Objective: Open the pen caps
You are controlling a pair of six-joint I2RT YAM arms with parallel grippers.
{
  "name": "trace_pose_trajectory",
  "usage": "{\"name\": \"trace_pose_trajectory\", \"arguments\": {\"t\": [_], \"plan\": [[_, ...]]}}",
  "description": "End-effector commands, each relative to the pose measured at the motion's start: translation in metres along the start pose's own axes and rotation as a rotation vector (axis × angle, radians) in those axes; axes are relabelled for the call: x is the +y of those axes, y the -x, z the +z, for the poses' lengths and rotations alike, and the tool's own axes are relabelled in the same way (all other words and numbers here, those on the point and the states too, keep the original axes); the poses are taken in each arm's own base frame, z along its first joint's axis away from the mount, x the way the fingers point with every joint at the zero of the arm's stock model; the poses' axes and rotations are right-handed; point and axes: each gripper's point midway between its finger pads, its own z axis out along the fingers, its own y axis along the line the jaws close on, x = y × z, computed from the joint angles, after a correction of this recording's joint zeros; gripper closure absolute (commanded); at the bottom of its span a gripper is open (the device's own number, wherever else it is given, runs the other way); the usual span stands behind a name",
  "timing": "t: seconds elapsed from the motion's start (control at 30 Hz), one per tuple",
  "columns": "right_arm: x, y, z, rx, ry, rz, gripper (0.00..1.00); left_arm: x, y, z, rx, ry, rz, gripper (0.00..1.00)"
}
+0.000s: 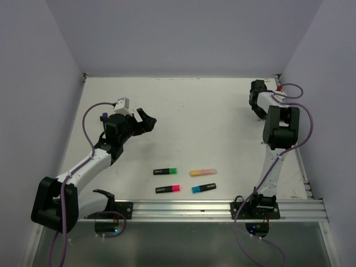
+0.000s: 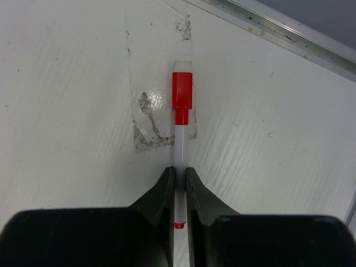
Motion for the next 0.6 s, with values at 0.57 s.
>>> {"name": "trace_pose_trajectory", "arguments": {"t": [0.57], "plan": [[-0.005,-0.017,-0.071,-0.072,0.248,-0.222,1.00,-0.013,0.009,0.006,0.020,-0.019,0.033,0.00]]}}
